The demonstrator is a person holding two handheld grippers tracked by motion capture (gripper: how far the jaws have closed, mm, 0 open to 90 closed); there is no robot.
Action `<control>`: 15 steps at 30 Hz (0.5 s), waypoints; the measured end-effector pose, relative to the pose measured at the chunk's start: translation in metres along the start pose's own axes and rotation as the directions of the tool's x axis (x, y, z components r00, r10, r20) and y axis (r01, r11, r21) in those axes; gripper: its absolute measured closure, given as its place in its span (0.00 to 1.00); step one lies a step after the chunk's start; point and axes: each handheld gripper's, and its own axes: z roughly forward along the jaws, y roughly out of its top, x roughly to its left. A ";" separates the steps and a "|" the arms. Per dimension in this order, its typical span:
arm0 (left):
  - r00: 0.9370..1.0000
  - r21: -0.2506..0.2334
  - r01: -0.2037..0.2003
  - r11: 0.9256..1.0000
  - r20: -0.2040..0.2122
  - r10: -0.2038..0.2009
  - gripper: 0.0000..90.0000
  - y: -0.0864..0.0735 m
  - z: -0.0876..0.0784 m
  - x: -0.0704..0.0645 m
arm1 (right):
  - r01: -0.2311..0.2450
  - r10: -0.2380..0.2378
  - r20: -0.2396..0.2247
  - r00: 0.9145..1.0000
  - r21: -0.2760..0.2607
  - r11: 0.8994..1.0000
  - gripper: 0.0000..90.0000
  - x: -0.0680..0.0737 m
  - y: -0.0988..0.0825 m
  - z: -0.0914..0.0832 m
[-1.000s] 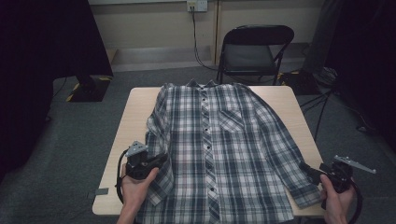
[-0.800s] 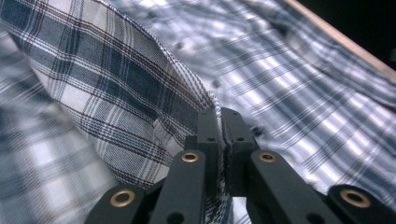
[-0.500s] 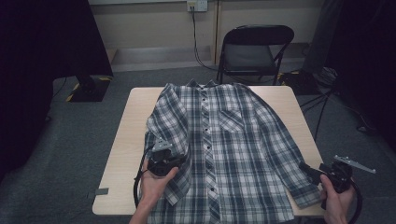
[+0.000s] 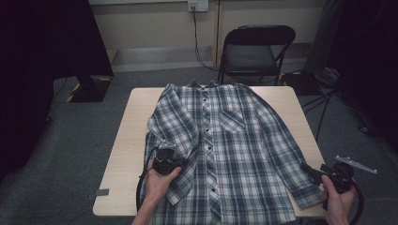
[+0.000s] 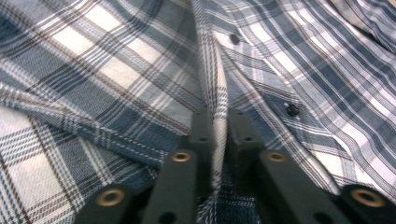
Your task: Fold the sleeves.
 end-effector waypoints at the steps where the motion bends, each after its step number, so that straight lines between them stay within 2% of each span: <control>1: 1.000 -0.010 0.014 1.000 -0.002 -0.014 0.76 0.000 -0.002 0.002 | 0.002 -0.002 -0.001 1.000 -0.001 1.000 0.02 0.000 0.000 0.000; 4: 0.997 -0.052 0.066 0.997 0.036 -0.064 0.45 0.001 -0.014 0.010 | 0.003 -0.003 -0.003 1.000 -0.002 1.000 0.02 0.000 0.000 -0.001; 7: 0.996 -0.082 0.082 0.993 0.031 -0.079 0.29 -0.002 -0.030 0.017 | -0.003 0.003 -0.003 1.000 -0.001 1.000 0.02 0.000 0.000 0.000; 9: 0.995 -0.086 0.099 0.991 0.041 -0.096 0.27 -0.008 -0.042 0.021 | -0.002 0.002 -0.003 1.000 0.000 1.000 0.02 0.000 0.000 0.000; 11: 0.998 -0.068 0.070 0.995 0.011 -0.070 0.27 -0.017 -0.053 0.019 | 0.000 0.000 -0.004 1.000 0.001 1.000 0.02 0.000 0.000 0.000; 15: 0.997 -0.070 0.075 0.995 -0.015 -0.076 0.35 -0.043 -0.070 0.021 | 0.000 0.000 -0.003 1.000 0.003 1.000 0.02 0.001 0.000 0.001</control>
